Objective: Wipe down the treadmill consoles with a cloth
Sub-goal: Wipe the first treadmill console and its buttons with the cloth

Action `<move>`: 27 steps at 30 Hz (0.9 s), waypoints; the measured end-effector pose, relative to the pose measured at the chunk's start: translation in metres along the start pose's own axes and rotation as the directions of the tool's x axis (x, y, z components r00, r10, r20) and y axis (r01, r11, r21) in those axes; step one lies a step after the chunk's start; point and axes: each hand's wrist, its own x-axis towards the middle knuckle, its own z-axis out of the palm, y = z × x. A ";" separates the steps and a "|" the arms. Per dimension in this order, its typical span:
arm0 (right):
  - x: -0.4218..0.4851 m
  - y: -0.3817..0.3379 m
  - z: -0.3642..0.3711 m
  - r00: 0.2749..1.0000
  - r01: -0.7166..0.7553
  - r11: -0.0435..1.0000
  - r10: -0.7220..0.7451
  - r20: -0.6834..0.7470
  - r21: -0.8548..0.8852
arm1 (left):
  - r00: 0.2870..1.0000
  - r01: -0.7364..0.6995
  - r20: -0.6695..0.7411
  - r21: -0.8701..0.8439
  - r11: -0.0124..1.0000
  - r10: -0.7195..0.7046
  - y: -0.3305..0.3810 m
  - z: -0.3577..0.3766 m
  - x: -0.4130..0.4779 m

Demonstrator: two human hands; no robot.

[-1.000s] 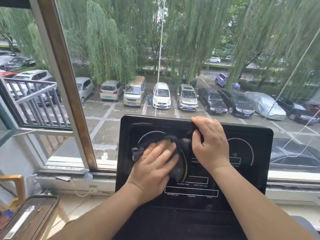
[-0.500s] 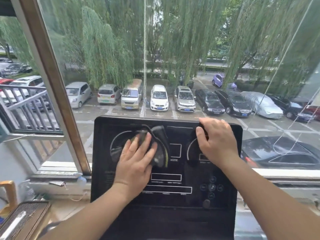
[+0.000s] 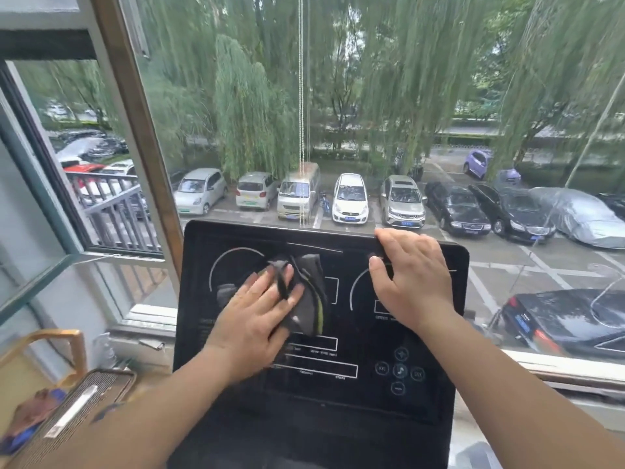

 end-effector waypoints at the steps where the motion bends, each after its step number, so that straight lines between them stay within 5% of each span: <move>1: 0.000 0.001 0.000 1.000 0.008 1.000 -0.008 0.002 -0.009 | 0.996 -0.086 0.028 0.055 0.995 0.085 -0.015 -0.007 0.003; 3: 0.002 0.002 0.003 1.000 0.023 1.000 -0.023 -0.007 -0.018 | 0.995 -0.095 0.018 0.152 0.984 0.093 -0.039 -0.019 0.015; 5: 0.002 0.001 0.005 1.000 0.013 1.000 -0.014 -0.024 -0.020 | 0.985 0.168 -0.063 0.094 0.981 -0.162 -0.043 -0.021 0.026; 7: 0.002 0.000 0.007 0.999 0.001 1.000 -0.001 -0.044 -0.016 | 0.877 0.460 -0.116 -0.076 0.885 -0.466 -0.023 -0.014 0.035; 9: 0.000 0.000 0.010 0.998 -0.007 1.000 0.006 -0.063 -0.013 | 0.787 0.570 -0.150 -0.197 0.798 -0.599 0.012 0.001 0.035; 11: 0.000 0.000 0.012 0.997 -0.009 1.000 0.007 -0.070 -0.018 | 0.832 0.507 -0.154 -0.184 0.842 -0.534 0.036 0.015 0.024; 14: 0.000 0.000 0.014 0.996 -0.011 1.000 0.009 -0.085 -0.021 | 0.975 0.177 -0.133 -0.026 0.984 -0.179 0.026 0.016 0.005; 16: -0.001 -0.002 0.015 0.994 -0.018 1.000 0.016 -0.111 -0.013 | 0.994 -0.008 -0.113 0.057 0.998 0.015 -0.002 0.004 0.007; 17: -0.001 -0.003 0.016 0.993 -0.022 1.000 0.021 -0.120 -0.009 | 0.993 -0.005 -0.121 0.068 0.998 0.014 -0.014 0.000 0.012; 19: -0.001 -0.004 0.017 0.991 -0.028 1.000 0.027 -0.131 -0.001 | 0.957 0.238 -0.162 -0.045 0.970 -0.242 -0.022 -0.004 0.023; 22: -0.002 -0.004 0.018 0.989 -0.029 1.000 0.029 -0.142 0.002 | 0.729 0.611 -0.164 -0.281 0.740 -0.665 0.012 0.002 0.037; 24: -0.002 -0.003 0.018 0.989 -0.030 1.000 0.029 -0.142 -0.003 | 0.737 0.603 -0.176 -0.267 0.752 -0.653 0.040 0.013 0.033; 27: -0.003 -0.003 0.019 0.990 -0.028 0.999 0.024 -0.142 -0.024 | 0.944 0.287 -0.145 -0.086 0.954 -0.297 0.047 0.020 0.009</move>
